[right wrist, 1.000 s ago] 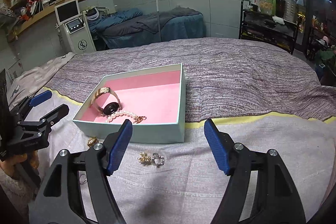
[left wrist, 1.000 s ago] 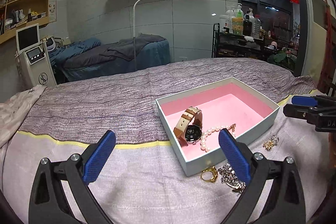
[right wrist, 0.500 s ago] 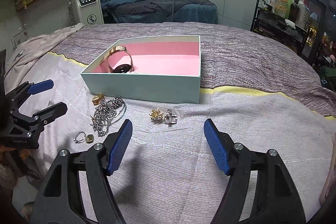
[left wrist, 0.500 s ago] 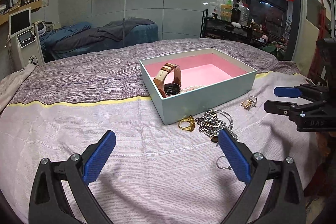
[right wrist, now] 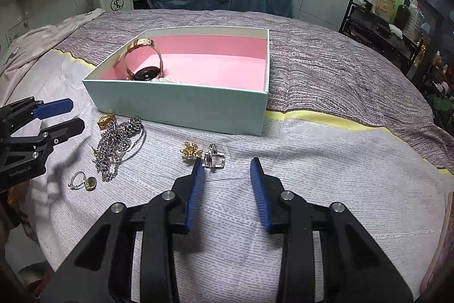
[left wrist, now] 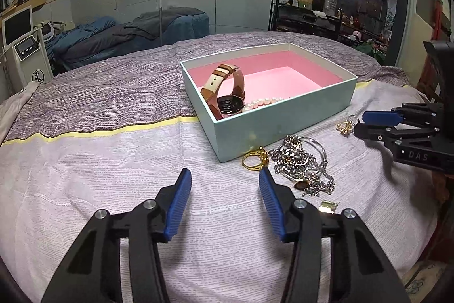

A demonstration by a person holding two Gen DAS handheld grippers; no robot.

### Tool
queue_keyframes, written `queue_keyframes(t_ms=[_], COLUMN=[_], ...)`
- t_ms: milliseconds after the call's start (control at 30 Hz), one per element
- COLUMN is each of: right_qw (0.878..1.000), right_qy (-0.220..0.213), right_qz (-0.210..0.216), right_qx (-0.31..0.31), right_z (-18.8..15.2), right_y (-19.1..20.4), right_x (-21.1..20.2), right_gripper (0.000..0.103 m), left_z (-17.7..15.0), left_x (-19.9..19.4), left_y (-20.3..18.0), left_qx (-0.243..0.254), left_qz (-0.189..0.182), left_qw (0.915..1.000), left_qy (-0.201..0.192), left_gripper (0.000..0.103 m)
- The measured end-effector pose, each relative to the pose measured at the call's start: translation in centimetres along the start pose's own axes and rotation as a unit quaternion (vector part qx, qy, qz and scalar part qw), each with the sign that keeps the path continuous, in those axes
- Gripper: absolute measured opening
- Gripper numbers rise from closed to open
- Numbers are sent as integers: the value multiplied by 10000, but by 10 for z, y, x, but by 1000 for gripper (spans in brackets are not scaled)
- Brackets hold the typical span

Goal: Organize jewelry
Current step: 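Grasp the gold ring with the left tool while the right tool grasps a silver ring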

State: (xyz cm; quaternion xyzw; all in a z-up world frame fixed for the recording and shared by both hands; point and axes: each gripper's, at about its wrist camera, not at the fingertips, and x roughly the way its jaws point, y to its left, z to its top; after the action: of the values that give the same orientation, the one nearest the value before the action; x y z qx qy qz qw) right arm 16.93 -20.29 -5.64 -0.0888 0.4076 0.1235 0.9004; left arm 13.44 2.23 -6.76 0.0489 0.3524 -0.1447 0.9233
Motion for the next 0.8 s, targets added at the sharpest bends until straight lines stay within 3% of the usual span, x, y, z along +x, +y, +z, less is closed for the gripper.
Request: queue_keyframes(t_ms=[233, 600, 800], right_qw=[10000, 9996, 9992], right_qy=[46, 121, 75], right_qz=[64, 227, 321], right_qx=[1, 95, 225], right_z=[6, 14, 10], right_y=[1, 1, -2], right_x=[8, 18, 14], right_gripper=[27, 18, 18], left_z=[5, 13, 13], left_x=[21, 32, 29], left_y=[-16, -13, -17], left_qx=[325, 165, 151], left_qz=[-93, -186, -245], left_qw=[9993, 9994, 9993], left_qy=[163, 255, 221], left_gripper=[42, 40, 23])
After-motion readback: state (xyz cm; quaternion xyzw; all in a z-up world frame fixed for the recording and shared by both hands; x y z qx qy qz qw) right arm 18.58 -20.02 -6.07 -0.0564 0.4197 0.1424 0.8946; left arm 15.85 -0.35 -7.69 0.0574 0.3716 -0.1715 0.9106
